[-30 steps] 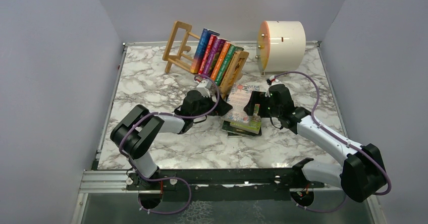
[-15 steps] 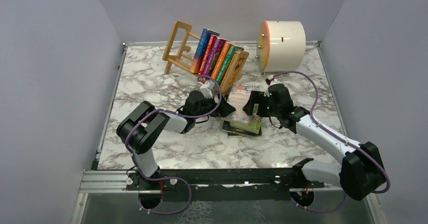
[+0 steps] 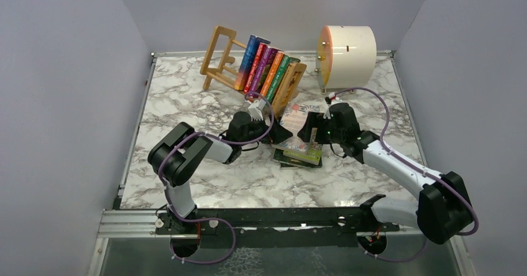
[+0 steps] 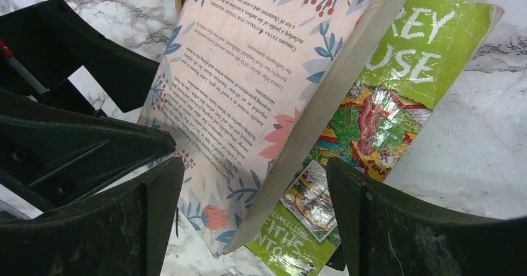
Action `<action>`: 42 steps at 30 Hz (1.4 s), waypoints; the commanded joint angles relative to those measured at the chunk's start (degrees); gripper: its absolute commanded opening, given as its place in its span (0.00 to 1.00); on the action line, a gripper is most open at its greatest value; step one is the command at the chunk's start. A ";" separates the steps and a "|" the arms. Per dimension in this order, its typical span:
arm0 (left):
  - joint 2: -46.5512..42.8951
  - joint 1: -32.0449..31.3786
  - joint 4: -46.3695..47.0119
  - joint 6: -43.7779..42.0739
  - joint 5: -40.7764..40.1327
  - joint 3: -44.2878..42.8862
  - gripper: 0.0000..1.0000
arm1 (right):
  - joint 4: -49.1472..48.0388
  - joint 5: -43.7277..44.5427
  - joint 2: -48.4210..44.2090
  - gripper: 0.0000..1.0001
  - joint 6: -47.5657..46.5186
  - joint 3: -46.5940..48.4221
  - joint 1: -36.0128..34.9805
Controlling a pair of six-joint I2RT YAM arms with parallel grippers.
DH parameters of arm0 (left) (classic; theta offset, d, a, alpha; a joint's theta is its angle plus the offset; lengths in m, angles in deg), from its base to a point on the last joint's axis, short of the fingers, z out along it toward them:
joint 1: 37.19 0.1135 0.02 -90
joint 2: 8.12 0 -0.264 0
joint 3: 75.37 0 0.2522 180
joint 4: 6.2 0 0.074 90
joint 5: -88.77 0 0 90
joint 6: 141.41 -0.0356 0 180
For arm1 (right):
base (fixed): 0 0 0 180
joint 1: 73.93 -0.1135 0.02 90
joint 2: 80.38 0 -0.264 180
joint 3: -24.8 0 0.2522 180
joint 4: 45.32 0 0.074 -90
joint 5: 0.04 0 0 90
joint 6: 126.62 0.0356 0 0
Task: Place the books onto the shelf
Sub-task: Pick up the book from the center of the board.
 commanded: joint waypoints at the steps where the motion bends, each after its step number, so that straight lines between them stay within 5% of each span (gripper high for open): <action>1: 1.48 -0.77 4.68 1.91 3.05 -1.24 0.75 | -2.65 -1.89 0.74 0.83 -0.37 0.55 -0.24; 42: -0.44 -4.32 11.98 6.49 3.20 -2.27 0.72 | -2.82 -1.38 2.04 0.74 0.10 -0.71 -0.24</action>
